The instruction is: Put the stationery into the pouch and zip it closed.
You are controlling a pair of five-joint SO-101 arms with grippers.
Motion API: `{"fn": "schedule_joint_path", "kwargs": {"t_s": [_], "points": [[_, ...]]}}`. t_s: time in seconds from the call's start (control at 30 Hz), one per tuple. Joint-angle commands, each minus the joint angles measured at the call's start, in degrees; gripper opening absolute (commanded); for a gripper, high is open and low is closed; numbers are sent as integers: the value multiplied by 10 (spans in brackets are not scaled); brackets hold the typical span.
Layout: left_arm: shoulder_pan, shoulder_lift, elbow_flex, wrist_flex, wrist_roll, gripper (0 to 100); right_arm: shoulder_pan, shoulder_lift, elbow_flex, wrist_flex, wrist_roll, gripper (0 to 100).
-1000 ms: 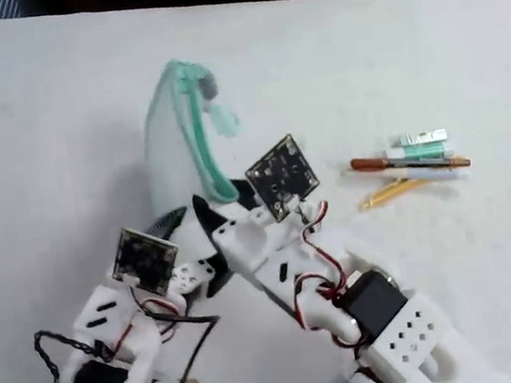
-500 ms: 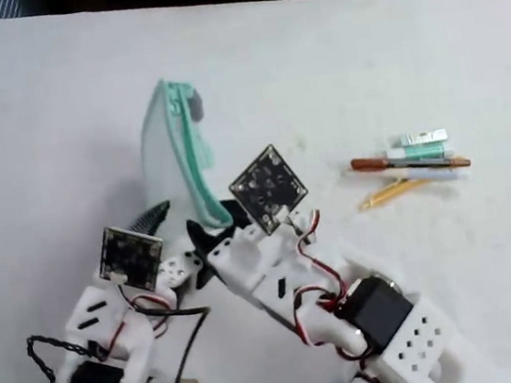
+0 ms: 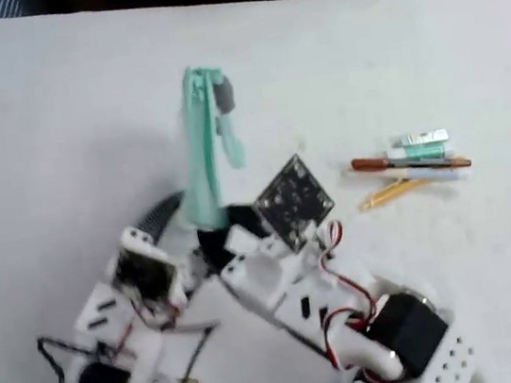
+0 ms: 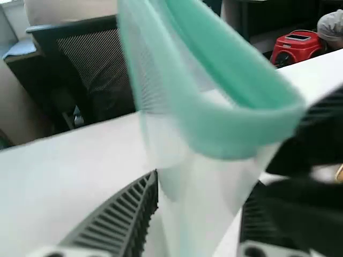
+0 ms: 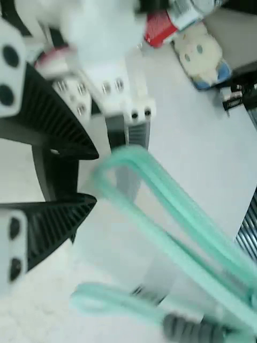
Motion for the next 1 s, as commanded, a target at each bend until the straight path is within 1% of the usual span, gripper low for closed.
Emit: {"fn": "schedule_joint_path", "kwargs": {"t_s": [0.0,0.1,0.23,0.33,0.4,0.43,0.5,0.63,0.73,0.8,0.87,0.97], "points": [[9,-8,-1,-17,-4,225,-18,-8,-14,-10,-6,59],[12,-8,0,-17,-8,213,-18,-8,-14,-10,-5,53],[7,-8,-1,-18,-11,118,-18,-9,-14,-11,-4,53],[13,-8,7,-35,-55,70,-17,-9,-13,-12,-3,53],[13,-8,27,-62,-78,70,4,-15,-18,-11,-2,53],[13,-8,38,-74,-83,77,31,-19,-25,-10,-2,53],[13,-8,50,-85,-84,103,111,-31,-44,-9,-5,53],[11,-8,54,-81,-84,155,327,-56,-78,-8,-6,53],[7,-8,55,-73,-84,158,488,-50,-82,-8,-4,53],[7,-8,55,-63,-84,158,575,-27,-79,-7,-2,53],[7,-8,55,-61,-84,158,622,17,-82,3,4,58],[7,-8,55,-61,-84,158,646,102,-85,2,49,99]]}}
